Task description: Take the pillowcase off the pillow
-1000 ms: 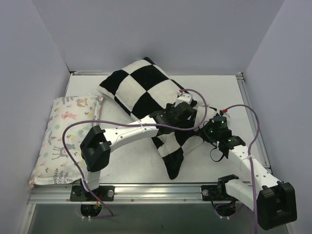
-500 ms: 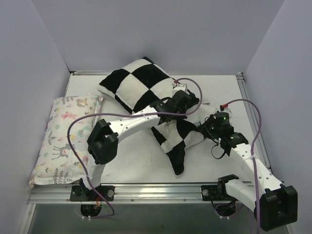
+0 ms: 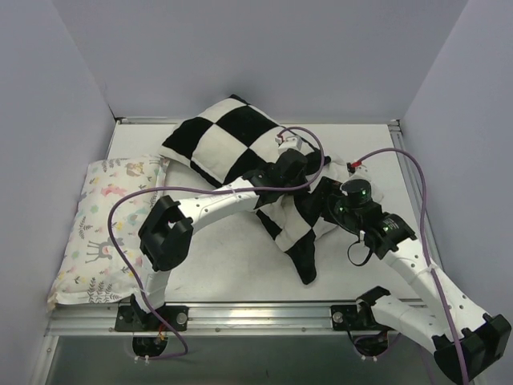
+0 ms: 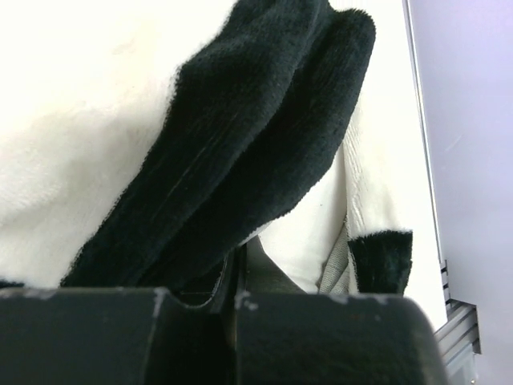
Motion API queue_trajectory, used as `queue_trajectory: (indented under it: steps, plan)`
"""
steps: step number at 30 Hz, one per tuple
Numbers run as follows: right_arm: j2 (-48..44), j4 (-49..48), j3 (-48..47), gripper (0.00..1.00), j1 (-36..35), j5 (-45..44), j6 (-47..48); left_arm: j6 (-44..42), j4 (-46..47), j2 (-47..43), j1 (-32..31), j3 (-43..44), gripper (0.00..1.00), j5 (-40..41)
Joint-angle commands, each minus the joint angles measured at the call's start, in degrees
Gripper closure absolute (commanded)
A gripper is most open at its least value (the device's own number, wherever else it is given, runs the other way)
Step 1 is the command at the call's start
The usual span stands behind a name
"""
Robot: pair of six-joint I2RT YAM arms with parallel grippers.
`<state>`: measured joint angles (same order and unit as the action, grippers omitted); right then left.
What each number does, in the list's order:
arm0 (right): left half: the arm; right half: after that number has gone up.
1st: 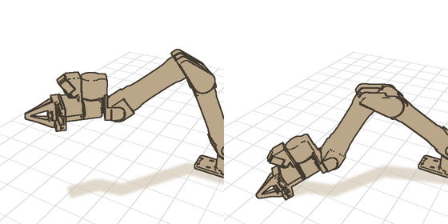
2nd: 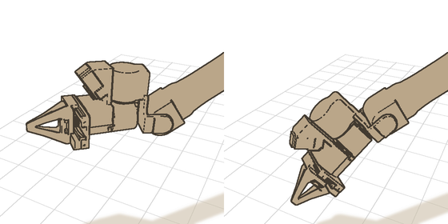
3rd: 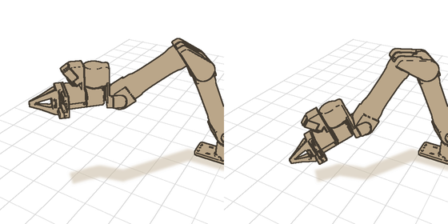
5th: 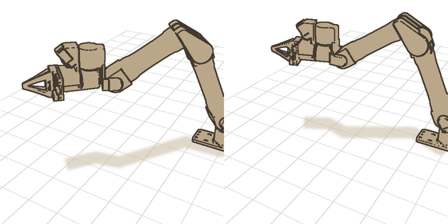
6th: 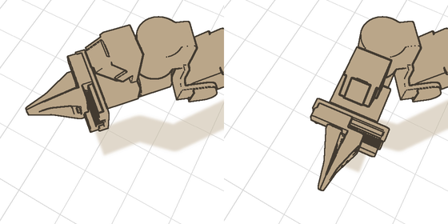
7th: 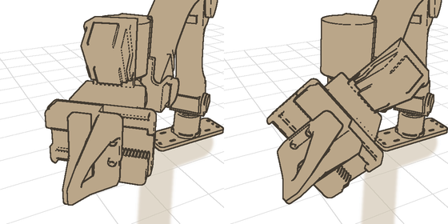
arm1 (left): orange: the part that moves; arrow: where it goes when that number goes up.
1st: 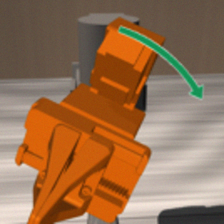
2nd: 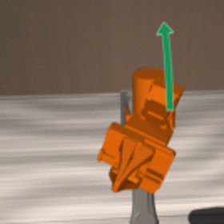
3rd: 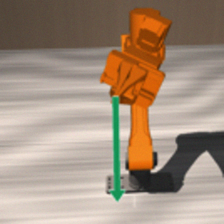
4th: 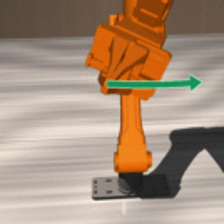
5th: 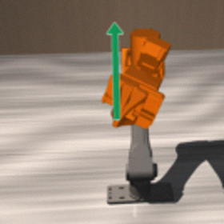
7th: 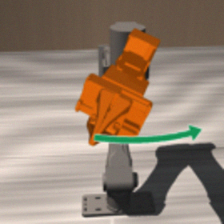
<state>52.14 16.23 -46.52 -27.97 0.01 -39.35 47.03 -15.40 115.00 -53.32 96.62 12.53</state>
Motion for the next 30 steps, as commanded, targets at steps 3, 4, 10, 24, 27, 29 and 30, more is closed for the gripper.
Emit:
queue_trajectory:
  steps: [3,4,10,24,27,29,30]
  plan:
    - [3.57,1.27,-0.07,0.21,-1.12,-4.58,-1.34,2.19,3.44,-1.36,0.23,-1.17,1.00,-1.99]
    - [4.28,0.13,0.29,0.21,-1.13,-4.49,-1.43,2.28,3.45,-1.18,0.23,-0.82,1.00,-2.25]
    - [7.63,-1.20,1.43,0.59,-1.39,-4.84,-1.34,1.49,2.75,-0.74,0.41,1.64,1.00,-3.22]
    - [-14.34,8.99,15.83,1.00,-1.57,-7.57,-5.73,-1.05,-1.21,-0.40,11.21,10.77,1.00,-4.62]
    - [-13.30,9.17,17.51,1.00,-1.57,-6.96,-7.04,-0.80,-2.70,0.93,13.85,14.29,1.00,-6.38]
    - [-11.72,7.42,17.96,1.00,-1.57,-6.78,-7.49,-0.36,-3.23,1.19,14.91,15.44,1.00,-8.65]
    - [-9.27,6.54,17.96,1.00,-1.48,-7.39,-7.58,-0.18,-3.67,1.10,15.96,16.49,1.00,-9.02]
